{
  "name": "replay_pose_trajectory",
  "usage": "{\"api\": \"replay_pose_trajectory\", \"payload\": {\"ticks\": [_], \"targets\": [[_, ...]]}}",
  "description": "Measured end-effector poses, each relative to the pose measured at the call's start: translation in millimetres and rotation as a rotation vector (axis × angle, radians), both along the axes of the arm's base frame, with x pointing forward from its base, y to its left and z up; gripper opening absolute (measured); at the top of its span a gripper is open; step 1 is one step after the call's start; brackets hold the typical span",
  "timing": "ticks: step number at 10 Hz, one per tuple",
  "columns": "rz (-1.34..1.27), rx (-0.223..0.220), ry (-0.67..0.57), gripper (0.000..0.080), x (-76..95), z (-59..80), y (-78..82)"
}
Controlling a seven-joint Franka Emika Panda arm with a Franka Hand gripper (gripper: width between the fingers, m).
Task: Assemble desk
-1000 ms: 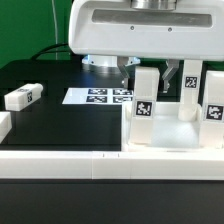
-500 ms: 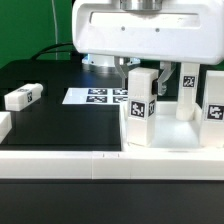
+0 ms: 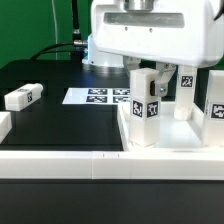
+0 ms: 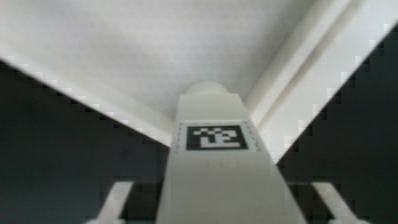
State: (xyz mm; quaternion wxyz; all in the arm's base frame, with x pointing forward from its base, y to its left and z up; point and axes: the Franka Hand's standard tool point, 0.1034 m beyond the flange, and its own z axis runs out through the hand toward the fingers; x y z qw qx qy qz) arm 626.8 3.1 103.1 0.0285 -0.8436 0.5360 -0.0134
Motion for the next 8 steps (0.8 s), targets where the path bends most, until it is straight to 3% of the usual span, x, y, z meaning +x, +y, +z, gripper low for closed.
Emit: {"api": "replay_pose_trajectory", "payload": {"ticks": [5, 8], "targets": [[-0.375, 0.029, 0.018, 0.0290, 3.3, -0.1, 1.9], [-0.361, 0.028, 0.016, 0.0291, 3.6, -0.2, 1.5]]}}
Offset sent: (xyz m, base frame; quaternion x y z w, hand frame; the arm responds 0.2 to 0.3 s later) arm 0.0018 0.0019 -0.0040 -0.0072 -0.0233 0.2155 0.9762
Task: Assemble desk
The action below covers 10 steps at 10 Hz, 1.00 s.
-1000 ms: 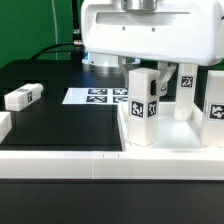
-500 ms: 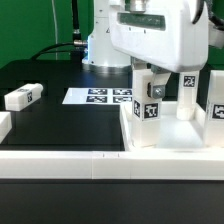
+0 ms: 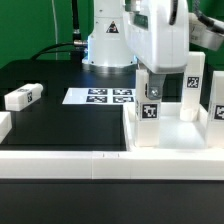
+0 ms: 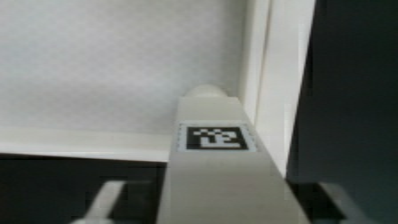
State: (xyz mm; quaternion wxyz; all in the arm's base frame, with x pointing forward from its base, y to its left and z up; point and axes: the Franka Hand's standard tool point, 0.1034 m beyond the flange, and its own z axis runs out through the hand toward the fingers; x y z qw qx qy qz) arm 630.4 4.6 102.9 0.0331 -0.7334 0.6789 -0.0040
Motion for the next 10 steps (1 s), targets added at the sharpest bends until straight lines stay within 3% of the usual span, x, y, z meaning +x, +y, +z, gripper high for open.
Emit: {"api": "replay_pose_trajectory", "payload": {"ticks": [1, 2, 3, 10], "targets": [[0.043, -0.002, -0.002, 0.0512, 0.0, 0.0, -1.6], [0.135, -0.009, 0.000, 0.0512, -1.0, -0.4, -1.9], [0.234, -0.015, 0.004, 0.0618, -2.4, -1.1, -1.2], [1.012, -0.049, -0.021, 0.0649, -1.1, 0.1, -7.5]]}}
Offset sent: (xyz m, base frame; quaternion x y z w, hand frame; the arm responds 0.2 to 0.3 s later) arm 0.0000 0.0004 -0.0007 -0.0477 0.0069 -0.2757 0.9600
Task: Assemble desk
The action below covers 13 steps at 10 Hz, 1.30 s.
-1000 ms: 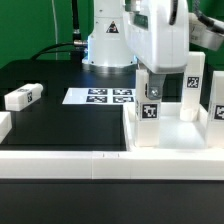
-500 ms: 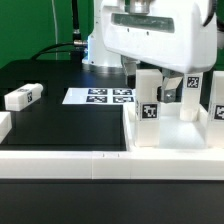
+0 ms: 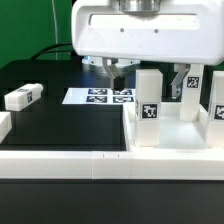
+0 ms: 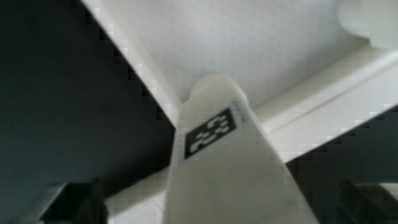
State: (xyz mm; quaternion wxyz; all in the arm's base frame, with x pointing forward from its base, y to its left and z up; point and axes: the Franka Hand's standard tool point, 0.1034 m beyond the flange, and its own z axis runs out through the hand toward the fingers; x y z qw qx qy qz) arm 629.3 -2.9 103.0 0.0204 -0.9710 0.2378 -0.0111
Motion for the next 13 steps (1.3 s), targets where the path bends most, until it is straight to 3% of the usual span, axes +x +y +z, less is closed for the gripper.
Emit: {"api": "replay_pose_trajectory", "payload": {"ticks": [7, 8, 9, 10, 13], "targets": [[0.446, -0.075, 0.009, 0.0640, 0.6, 3.1, 3.6], [0.427, -0.074, 0.010, 0.0440, 0.5, 2.8, 3.2], [0.427, -0.074, 0.010, 0.0440, 0.3, 2.5, 3.1], [0.420, -0.074, 0.011, 0.0288, 0.2, 2.3, 3.2], [0.373, -0.067, 0.010, 0.0289, 0.0, 1.9, 2.2]]}}
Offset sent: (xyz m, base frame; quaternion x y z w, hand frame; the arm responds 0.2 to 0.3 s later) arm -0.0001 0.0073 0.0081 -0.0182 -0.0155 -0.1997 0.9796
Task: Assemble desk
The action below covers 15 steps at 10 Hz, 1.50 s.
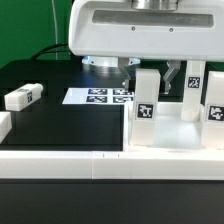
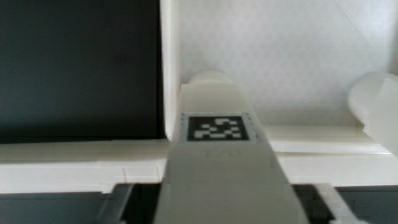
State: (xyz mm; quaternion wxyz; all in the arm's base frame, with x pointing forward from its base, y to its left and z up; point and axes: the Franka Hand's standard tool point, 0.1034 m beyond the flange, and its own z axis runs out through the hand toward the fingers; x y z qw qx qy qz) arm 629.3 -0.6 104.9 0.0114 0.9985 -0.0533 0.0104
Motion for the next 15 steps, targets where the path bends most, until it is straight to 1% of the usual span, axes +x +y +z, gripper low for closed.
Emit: {"api": "replay_pose_trajectory", "payload": {"ticks": [1, 2, 5, 9, 12, 15], "targets": [[-0.151, 0.035, -0.010, 0.0289, 0.7, -0.5, -4.9], [-0.298, 0.058, -0.023, 0.0289, 1.7, -0.8, -9.5], [-0.568, 0.071, -0.027, 0.0290, 2.2, -1.0, -11.1], [-1.012, 0.097, -0.021, 0.0290, 2.0, -1.5, -10.2], [-1.323, 0.107, -0.003, 0.0290, 2.5, -1.7, -6.4], [-1.436, 0.114, 0.003, 0.0290, 2.6, -1.6, -6.3]]}}
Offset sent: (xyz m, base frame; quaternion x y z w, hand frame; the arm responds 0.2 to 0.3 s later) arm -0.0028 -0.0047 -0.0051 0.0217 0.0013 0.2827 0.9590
